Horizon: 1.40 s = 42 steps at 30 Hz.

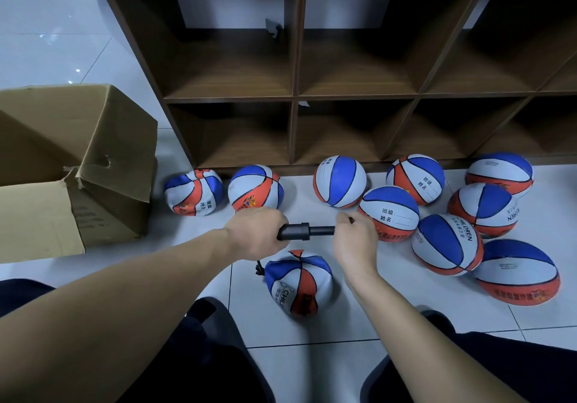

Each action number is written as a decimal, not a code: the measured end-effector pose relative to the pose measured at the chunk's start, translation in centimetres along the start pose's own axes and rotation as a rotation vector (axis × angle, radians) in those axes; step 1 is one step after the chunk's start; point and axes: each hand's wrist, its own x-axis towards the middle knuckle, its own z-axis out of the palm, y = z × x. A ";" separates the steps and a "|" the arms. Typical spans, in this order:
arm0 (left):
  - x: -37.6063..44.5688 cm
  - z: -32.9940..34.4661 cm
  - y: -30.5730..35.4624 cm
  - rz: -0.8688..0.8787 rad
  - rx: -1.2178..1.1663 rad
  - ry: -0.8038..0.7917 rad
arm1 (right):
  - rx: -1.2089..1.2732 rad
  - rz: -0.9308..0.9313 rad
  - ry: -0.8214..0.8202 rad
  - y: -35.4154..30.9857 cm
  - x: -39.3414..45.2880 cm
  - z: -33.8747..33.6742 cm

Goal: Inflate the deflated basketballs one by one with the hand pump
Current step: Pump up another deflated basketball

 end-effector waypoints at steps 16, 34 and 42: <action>0.2 -0.1 1.5 0.070 0.001 0.015 | -0.009 0.039 -0.104 0.1 -1.3 1.7; 0.0 -0.9 -1.4 -0.001 -0.067 -0.019 | 0.071 0.065 0.057 -0.8 2.5 -2.4; -0.1 -0.6 0.2 0.047 -0.062 -0.027 | -0.040 -0.033 -0.024 -1.0 -0.6 0.0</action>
